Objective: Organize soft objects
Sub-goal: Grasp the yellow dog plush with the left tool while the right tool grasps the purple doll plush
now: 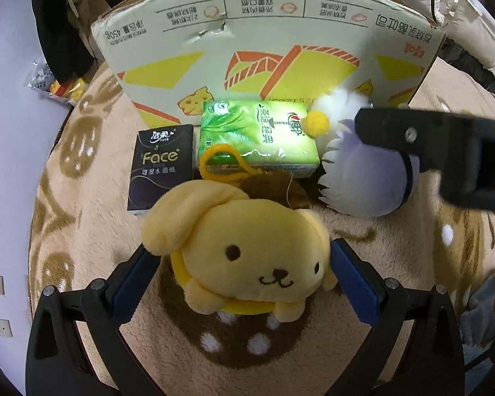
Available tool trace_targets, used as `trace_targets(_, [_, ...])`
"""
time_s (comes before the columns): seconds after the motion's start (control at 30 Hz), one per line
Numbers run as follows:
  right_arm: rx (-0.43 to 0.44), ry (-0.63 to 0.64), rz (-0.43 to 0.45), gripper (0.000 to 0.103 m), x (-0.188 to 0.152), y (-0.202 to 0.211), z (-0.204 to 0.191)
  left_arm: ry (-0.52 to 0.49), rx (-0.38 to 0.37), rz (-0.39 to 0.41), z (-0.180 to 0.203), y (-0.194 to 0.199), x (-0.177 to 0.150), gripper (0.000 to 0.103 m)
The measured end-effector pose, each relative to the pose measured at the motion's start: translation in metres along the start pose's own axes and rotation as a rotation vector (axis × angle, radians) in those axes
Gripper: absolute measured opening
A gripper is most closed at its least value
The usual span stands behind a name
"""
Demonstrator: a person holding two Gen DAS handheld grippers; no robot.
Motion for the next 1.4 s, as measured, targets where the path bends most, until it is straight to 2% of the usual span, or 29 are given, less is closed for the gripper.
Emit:
trace_targets(0.63, [0.004, 0.019, -0.04, 0.103, -0.005, -0.014, -0.014, -0.011, 0.004, -0.028, 0.001, -0.008, -0.003, 0.1])
trace_targets(0.87, [-0.025, 0.039, -0.012, 0.103, -0.004, -0.013, -0.019, -0.02, 0.011, -0.032, 0.002, -0.012, -0.002, 0.1])
trace_targets(1.03, [-0.016, 0.042, -0.022, 0.103, -0.006, -0.015, -0.024, -0.044, 0.035, -0.015, 0.009, -0.01, -0.003, 0.1])
trace_targets(1.17, [-0.006, 0.026, -0.028, 0.103, -0.006, -0.017, -0.022, -0.041, 0.026, -0.022, 0.01, -0.011, -0.004, 0.1])
trace_targets(1.27, [0.019, 0.009, -0.051, 0.103, -0.009, -0.018, -0.019, -0.021, -0.009, -0.029, 0.01, -0.011, -0.006, 0.092])
trace_targets(1.33, [0.029, 0.009, -0.065, 0.103, -0.011, -0.02, -0.02, -0.011, -0.044, -0.037, 0.011, -0.011, -0.007, 0.083])
trace_targets(1.4, [0.035, 0.017, -0.068, 0.103, -0.012, -0.019, -0.022, -0.009, -0.046, -0.038, 0.011, -0.011, -0.007, 0.081])
Point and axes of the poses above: each gripper's, at about its wrist camera, not at the fingertips, and y roughly against the way its jaws point, z to its right, x to its top, the point moved 8 cm from there along -y, roughly the way its jaws point, and after that the axes turned 7 degrees about -x, right-handed, at the moved point
